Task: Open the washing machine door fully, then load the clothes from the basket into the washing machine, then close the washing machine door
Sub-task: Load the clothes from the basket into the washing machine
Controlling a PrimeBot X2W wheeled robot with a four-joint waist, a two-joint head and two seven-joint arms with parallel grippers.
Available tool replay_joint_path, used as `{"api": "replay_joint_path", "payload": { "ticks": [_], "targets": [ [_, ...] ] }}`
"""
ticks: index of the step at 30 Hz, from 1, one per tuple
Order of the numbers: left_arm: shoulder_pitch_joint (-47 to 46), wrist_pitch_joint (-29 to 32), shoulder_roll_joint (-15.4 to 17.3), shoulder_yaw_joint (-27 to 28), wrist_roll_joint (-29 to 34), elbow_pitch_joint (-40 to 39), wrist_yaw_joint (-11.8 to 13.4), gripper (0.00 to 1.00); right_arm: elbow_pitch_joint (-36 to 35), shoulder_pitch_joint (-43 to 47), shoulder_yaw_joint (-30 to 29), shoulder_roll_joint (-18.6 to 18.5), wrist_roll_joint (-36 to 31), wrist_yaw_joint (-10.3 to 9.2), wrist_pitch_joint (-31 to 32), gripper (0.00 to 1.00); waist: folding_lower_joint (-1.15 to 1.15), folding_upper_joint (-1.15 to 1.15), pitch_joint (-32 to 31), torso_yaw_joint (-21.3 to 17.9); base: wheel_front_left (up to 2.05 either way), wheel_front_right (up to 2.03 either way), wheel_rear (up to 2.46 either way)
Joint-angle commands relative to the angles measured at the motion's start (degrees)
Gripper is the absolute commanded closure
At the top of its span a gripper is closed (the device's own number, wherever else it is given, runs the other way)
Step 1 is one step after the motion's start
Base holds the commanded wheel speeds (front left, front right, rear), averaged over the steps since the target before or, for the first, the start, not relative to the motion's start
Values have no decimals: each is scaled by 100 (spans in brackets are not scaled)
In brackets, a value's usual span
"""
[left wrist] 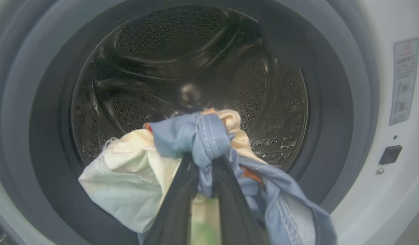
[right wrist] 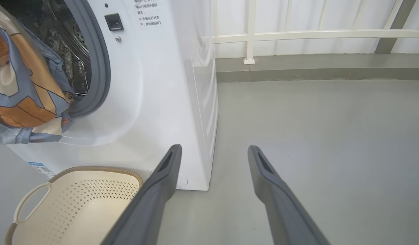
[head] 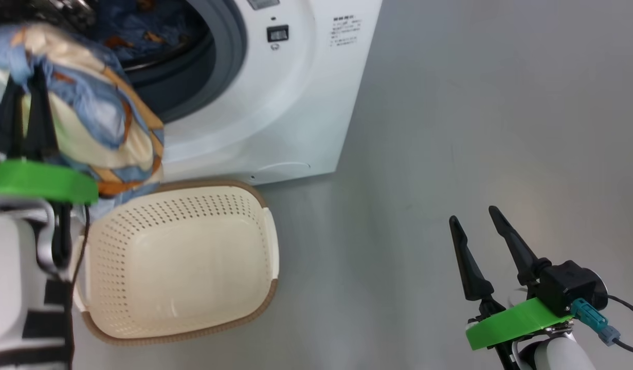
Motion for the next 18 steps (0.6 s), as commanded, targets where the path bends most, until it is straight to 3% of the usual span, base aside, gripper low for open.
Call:
{"api": "replay_joint_path", "payload": {
  "ticks": [1, 18],
  "targets": [
    [-265, -36, 274, 114, 60, -45, -45, 100, -139, -69, 148, -12, 72, 35, -27, 0, 0, 0, 174, -112, 0, 0, 0],
    [-2582, 141, 412, -555, -131, 1713, -144, 100, -234, -363, 367, -12, 439, 35, -27, 0, 0, 0, 1491, -392, 0, 0, 0]
  ]
}}
